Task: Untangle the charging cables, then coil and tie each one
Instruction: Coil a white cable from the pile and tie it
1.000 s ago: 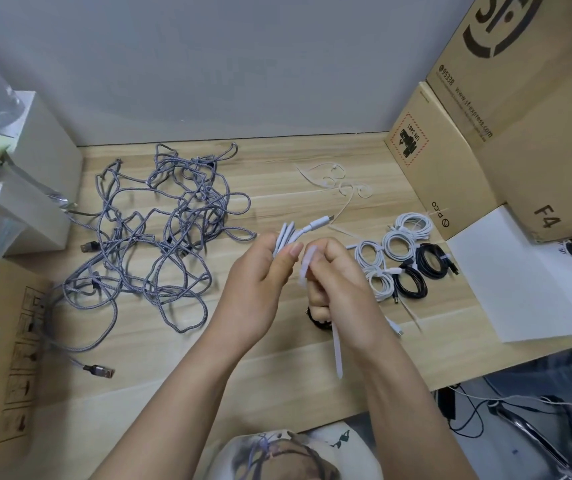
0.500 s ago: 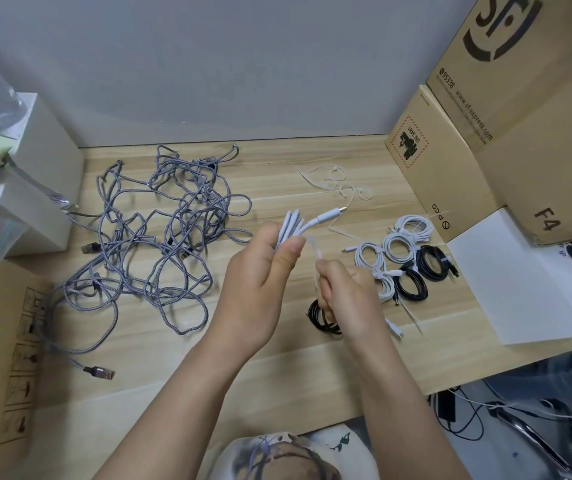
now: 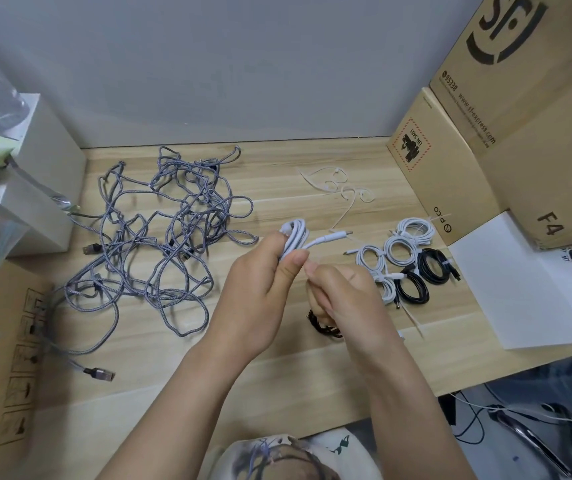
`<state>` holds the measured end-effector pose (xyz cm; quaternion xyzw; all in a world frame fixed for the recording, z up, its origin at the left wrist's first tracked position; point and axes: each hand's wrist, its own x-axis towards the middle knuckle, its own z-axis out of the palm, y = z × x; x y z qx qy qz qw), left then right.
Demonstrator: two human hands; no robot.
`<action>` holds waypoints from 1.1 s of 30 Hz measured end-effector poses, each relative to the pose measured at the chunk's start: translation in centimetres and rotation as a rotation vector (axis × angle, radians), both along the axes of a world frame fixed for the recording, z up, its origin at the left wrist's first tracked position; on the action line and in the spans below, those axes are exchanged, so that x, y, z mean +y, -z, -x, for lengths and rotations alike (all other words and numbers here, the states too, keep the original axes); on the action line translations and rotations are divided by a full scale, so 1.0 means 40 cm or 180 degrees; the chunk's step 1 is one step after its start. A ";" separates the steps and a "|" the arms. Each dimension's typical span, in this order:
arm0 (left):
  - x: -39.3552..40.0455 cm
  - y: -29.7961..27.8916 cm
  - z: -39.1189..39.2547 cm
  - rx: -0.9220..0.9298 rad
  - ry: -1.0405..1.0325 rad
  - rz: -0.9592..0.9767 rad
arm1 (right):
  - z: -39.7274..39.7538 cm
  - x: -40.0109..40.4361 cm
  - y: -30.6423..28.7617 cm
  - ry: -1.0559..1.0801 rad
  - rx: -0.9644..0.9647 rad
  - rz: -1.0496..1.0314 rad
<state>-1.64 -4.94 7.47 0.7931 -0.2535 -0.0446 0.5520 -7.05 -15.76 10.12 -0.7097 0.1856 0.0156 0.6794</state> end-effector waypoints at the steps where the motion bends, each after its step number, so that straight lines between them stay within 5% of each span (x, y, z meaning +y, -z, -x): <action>1: 0.000 -0.001 0.001 0.0160 0.0041 0.0078 | 0.000 -0.001 -0.002 -0.0026 -0.0037 -0.0034; 7: 0.003 0.007 -0.006 0.1089 0.0383 0.0530 | 0.003 -0.013 -0.003 -0.0162 -0.0181 -0.0004; 18: 0.015 -0.001 -0.021 0.0639 -0.0165 0.0267 | 0.016 -0.030 -0.013 -0.0176 -0.0335 -0.0138; 26: 0.020 0.022 -0.033 0.1485 0.0241 0.0660 | 0.024 -0.029 -0.029 -0.0822 -0.1083 -0.0286; 33: 0.017 0.009 -0.031 0.1561 0.0214 0.0781 | 0.016 -0.027 -0.008 -0.0888 -0.1358 -0.0182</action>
